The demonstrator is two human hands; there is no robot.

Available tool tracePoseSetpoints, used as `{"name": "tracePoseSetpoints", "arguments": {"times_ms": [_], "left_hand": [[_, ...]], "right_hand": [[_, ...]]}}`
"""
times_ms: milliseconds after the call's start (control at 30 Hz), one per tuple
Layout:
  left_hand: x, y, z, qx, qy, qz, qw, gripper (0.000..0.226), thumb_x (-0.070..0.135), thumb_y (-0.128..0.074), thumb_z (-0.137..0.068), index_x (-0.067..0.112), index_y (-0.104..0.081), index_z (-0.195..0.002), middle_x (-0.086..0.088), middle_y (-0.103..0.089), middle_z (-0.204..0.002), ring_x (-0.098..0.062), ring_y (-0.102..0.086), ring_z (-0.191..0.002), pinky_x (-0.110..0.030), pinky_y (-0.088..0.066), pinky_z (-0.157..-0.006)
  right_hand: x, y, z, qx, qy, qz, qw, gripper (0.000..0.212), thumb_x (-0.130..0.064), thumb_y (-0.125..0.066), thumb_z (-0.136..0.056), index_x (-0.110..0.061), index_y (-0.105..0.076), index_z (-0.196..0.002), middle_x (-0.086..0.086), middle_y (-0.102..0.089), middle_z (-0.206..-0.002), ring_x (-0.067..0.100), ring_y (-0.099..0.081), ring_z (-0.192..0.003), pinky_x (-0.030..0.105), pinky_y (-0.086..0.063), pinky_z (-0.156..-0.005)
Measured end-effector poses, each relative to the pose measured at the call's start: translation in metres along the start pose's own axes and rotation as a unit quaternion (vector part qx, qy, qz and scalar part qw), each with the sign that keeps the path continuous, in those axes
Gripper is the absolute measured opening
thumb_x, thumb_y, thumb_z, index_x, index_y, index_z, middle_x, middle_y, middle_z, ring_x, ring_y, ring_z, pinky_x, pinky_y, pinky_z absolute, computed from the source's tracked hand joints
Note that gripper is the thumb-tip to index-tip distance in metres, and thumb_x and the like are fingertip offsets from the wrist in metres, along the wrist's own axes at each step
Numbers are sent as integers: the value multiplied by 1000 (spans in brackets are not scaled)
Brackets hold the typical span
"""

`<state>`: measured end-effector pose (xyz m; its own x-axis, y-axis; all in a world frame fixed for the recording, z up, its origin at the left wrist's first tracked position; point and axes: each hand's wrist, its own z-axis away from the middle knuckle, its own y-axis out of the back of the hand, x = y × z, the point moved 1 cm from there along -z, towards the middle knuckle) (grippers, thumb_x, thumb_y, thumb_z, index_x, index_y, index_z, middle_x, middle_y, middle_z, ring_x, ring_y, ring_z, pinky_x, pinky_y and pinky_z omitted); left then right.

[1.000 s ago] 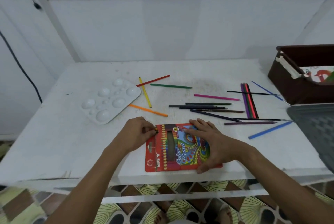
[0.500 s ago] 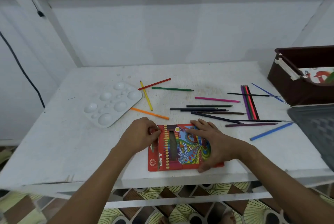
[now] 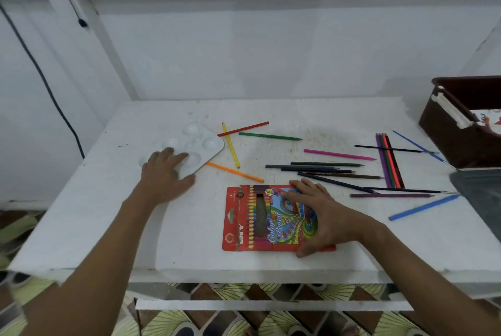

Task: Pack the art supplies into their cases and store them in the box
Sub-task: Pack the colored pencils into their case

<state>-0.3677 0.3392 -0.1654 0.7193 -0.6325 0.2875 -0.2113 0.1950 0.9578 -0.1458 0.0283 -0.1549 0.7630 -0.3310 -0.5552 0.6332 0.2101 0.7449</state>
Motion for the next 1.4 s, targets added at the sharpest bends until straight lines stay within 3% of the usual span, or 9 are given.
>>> {"name": "tracePoseSetpoints", "arguments": {"times_ms": [67, 167, 367, 667, 767, 900, 1067, 1267, 1400], "left_hand": [[-5, -4, 5, 61, -32, 35, 997, 71, 67, -52, -59, 20, -69, -109, -10, -59, -121, -33, -55, -111, -47, -46, -93], [-6, -3, 13, 129, -61, 95, 985, 52, 53, -59, -67, 11, -72, -95, -7, -60, -97, -27, -59, -86, -36, -49, -73], [-22, 1, 41, 176, 40, 96, 979, 35, 25, -75, -77, 5, -66, -105, -17, -54, -112, -34, -52, -102, -35, -42, -84], [-24, 2, 40, 126, 126, 2, 984, 49, 38, -73, -74, 11, -62, -113, -15, -50, -119, -38, -45, -111, -48, -36, -95], [-1, 1, 21, 126, 48, -27, 991, 59, 36, -74, -73, 12, -56, -123, -16, -49, -119, -39, -45, -109, -49, -39, -89], [30, -7, -8, 33, -90, -1, 995, 50, 33, -64, -83, 25, -53, -131, -8, -47, -125, -30, -43, -115, -44, -39, -91], [46, -8, -35, -46, -169, -26, 984, 24, 27, -57, -92, 25, -68, -113, -2, -59, -110, -23, -55, -104, -41, -46, -85], [62, 1, -54, 38, -175, 46, 983, 18, 13, -59, -92, 10, -72, -104, -8, -61, -93, -18, -54, -80, -29, -44, -73], [75, 1, -82, 58, -121, 46, 990, 20, 15, -58, -92, 9, -69, -108, -14, -57, -102, -29, -57, -90, -36, -47, -78]], "right_hand": [[-2, -1, -4, -1, 1, -1, 1000, 106, -59, -79, -58, -59, -6, -134, -20, 18, -153, -4, 28, -129, 40, 5, -115], [-1, -2, -8, -3, -1, -5, 1000, 107, -62, -79, -57, -59, -6, -136, -24, 18, -152, -3, 27, -131, 46, -1, -117], [4, -4, -13, -1, 13, -12, 1000, 106, -69, -76, -53, -63, -8, -133, -33, 17, -145, -7, 25, -130, 45, -4, -117], [7, 3, -15, -6, 8, -4, 1000, 104, -68, -77, -51, -63, -10, -130, -36, 16, -141, -9, 23, -129, 43, -4, -116], [4, 8, -14, -11, -1, 8, 1000, 107, -61, -80, -54, -56, -9, -134, -33, 16, -141, -11, 24, -126, 39, 4, -115], [6, 8, -13, -9, -1, 5, 1000, 105, -62, -79, -54, -58, -9, -132, -33, 16, -141, -9, 25, -128, 37, 5, -115], [13, 8, -11, -9, -1, 4, 1000, 104, -65, -79, -53, -60, -11, -132, -34, 16, -142, -13, 22, -128, 40, 0, -118], [16, 8, -9, -1, 2, 2, 1000, 108, -68, -77, -51, -56, -12, -137, -33, 16, -144, -5, 21, -136, 42, -4, -119], [15, 7, -10, 3, 3, 6, 1000, 112, -68, -77, -50, -55, -10, -138, -32, 15, -146, -1, 23, -139, 43, -4, -120]]}}
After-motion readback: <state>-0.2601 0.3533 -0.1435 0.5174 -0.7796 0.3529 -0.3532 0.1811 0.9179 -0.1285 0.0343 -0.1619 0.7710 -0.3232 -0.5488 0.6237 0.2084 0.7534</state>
